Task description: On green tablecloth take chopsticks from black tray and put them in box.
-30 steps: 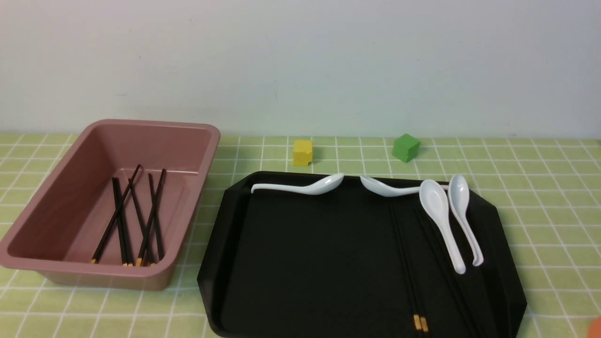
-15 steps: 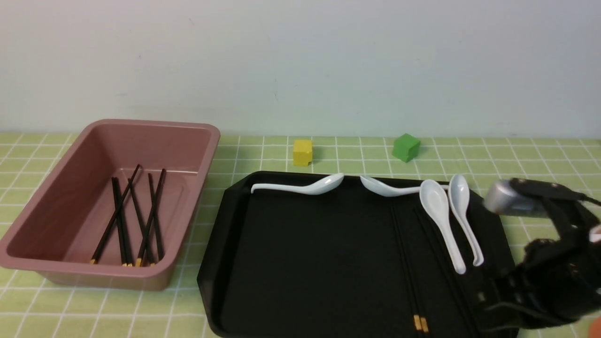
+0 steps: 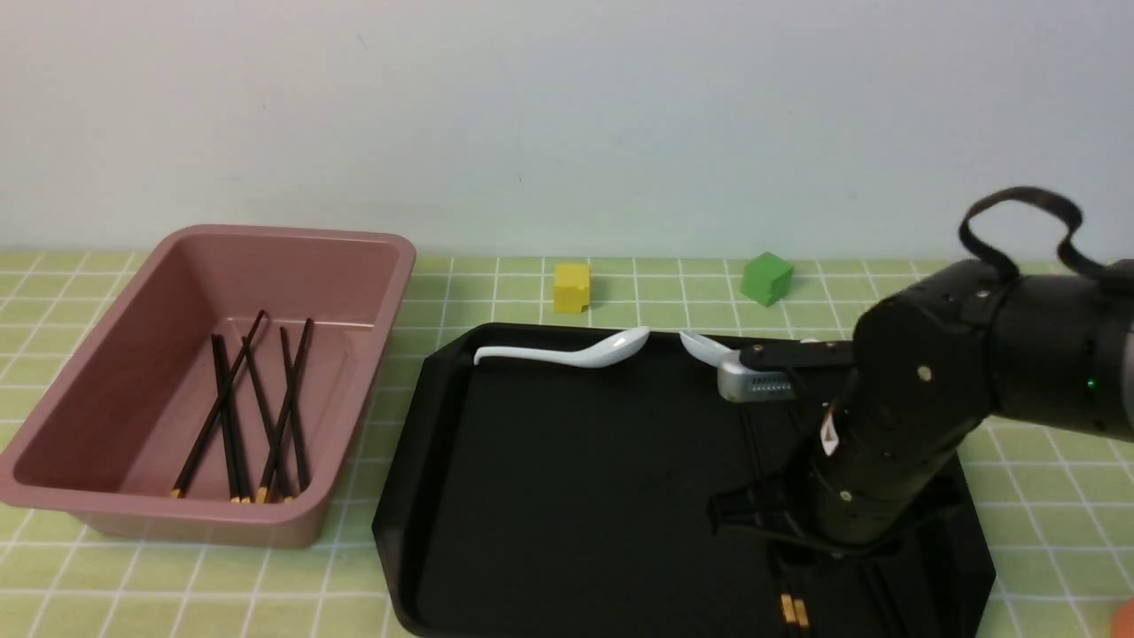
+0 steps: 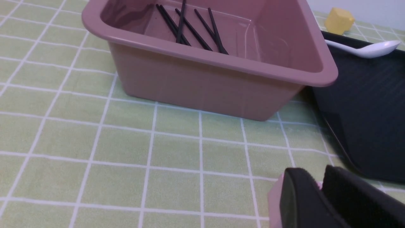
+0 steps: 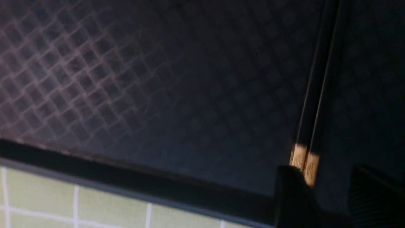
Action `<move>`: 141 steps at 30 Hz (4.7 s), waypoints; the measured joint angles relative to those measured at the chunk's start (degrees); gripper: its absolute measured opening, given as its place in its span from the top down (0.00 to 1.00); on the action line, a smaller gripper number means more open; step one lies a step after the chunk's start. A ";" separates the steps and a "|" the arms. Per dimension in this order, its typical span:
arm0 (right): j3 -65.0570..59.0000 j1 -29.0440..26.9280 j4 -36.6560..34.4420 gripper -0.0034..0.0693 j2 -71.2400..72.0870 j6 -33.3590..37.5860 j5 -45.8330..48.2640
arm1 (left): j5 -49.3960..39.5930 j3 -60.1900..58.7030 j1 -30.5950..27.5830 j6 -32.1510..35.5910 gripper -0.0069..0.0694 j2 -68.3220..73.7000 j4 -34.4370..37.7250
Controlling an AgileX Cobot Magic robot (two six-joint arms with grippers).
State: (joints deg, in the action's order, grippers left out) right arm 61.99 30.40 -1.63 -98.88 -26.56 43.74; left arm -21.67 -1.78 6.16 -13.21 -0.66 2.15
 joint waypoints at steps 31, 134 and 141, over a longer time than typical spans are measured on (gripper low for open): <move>1.38 0.05 4.00 0.76 -8.69 1.73 -1.99 | 0.00 0.00 0.00 0.00 0.75 0.00 0.00; -35.41 17.11 19.51 0.95 45.66 0.97 -47.50 | -0.07 0.00 0.00 0.02 0.65 0.00 0.00; -35.41 17.11 18.58 0.94 45.66 0.97 -47.45 | -0.07 0.00 0.00 0.02 0.64 0.00 0.00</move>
State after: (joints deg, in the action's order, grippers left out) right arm 26.58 47.51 16.95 -53.22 -25.58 -3.70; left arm -21.75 -1.78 6.16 -13.20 -0.66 2.15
